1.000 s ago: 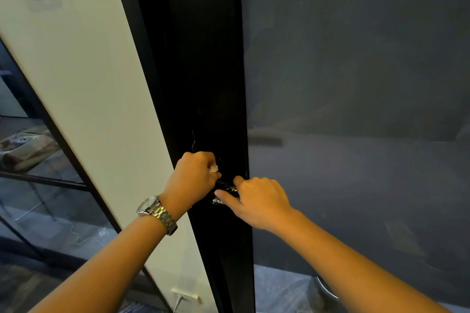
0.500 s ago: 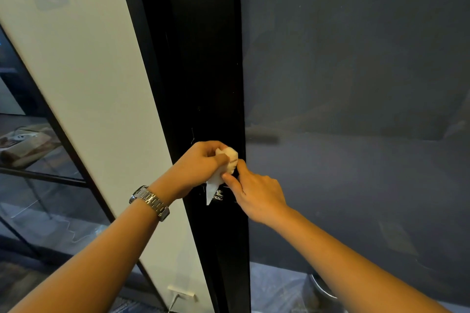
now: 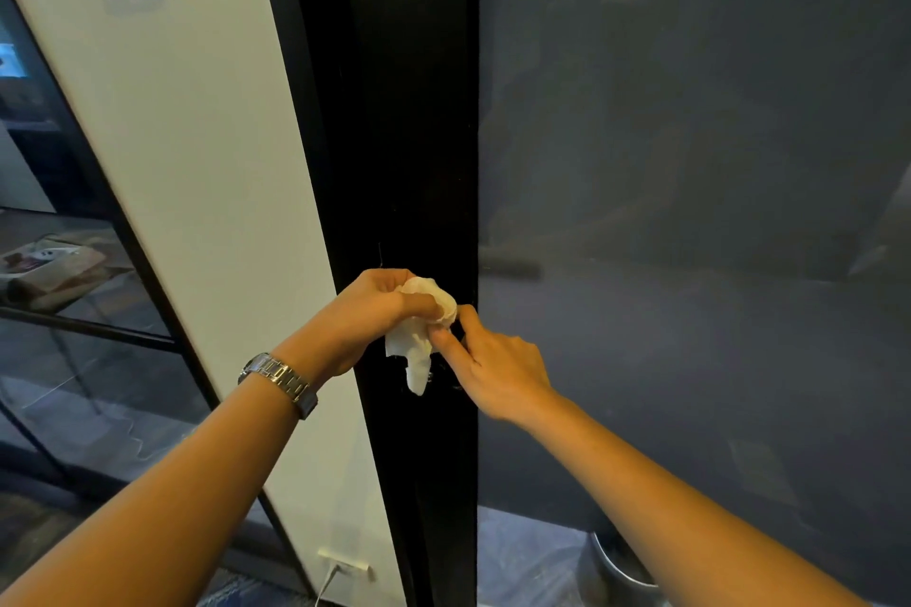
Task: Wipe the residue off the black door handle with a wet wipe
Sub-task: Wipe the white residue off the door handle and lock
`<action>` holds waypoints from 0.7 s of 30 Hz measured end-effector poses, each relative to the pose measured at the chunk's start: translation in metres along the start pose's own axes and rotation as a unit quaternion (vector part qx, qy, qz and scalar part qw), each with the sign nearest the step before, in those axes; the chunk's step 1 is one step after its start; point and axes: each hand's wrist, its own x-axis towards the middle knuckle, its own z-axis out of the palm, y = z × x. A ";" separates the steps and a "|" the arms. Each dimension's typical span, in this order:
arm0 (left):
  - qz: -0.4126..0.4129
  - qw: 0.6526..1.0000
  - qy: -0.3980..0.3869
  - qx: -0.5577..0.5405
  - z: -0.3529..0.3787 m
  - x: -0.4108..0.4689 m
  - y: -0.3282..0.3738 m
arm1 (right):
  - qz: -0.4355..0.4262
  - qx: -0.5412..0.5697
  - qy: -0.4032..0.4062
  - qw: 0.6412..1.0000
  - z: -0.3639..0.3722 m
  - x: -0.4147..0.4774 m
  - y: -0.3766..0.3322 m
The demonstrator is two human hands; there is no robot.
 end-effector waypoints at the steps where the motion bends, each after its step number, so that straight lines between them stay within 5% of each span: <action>1: -0.002 1.000 -0.005 0.009 -0.002 -0.001 0.000 | -0.007 0.002 -0.002 1.000 -0.001 -0.001 0.000; 10: 0.028 0.993 -0.036 0.110 -0.007 -0.004 0.000 | -0.032 0.022 -0.031 0.999 -0.004 -0.002 0.004; 15: 0.059 0.973 0.018 0.222 -0.017 -0.001 -0.010 | -0.030 0.015 -0.018 0.999 -0.003 -0.003 0.003; 21: -0.071 0.965 -0.010 0.252 -0.039 -0.006 -0.017 | -0.030 0.006 -0.012 0.999 -0.002 -0.002 0.003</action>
